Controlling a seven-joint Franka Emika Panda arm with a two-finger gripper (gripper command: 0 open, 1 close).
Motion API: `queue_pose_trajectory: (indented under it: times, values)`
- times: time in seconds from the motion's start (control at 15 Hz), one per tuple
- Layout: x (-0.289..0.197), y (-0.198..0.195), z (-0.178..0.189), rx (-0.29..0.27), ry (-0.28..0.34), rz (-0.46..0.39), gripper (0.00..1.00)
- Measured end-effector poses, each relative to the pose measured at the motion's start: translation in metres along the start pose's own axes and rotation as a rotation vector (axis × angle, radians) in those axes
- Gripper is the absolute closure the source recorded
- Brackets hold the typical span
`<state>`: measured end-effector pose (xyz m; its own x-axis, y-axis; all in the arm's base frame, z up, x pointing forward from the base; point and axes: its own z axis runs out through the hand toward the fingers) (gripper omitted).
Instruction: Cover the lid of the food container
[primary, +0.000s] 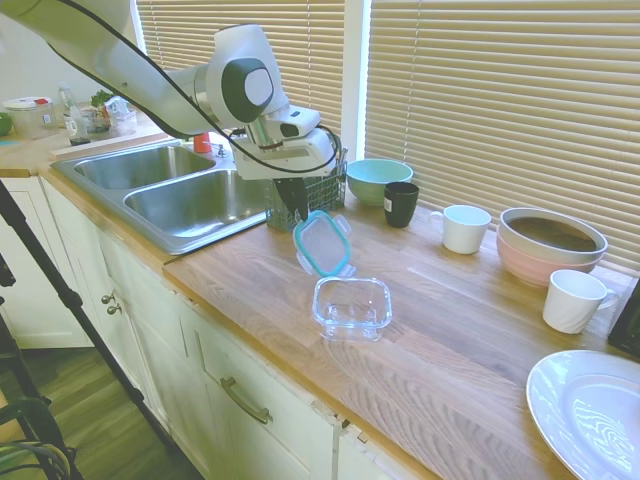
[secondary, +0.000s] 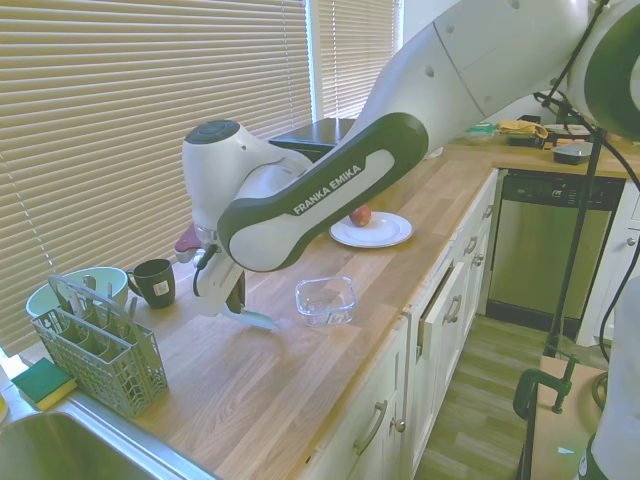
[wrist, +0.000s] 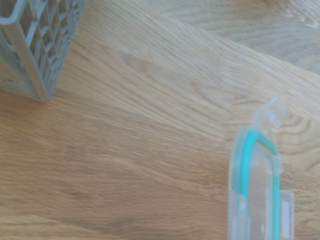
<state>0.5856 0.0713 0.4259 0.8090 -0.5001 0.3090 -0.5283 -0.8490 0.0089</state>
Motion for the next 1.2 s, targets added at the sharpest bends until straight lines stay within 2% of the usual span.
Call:
queue_pose_trajectory:
  times: [0.2,0.4,0.8,1.2]
  values:
    - [0.003,0.011,-0.021,0.050,-0.013,0.007,1.00]
    - [0.004,0.021,-0.033,0.069,-0.018,0.010,1.00]
    - [-0.011,0.033,-0.047,0.065,-0.024,-0.010,1.00]
    - [-0.058,0.067,-0.059,0.054,-0.033,-0.050,1.00]
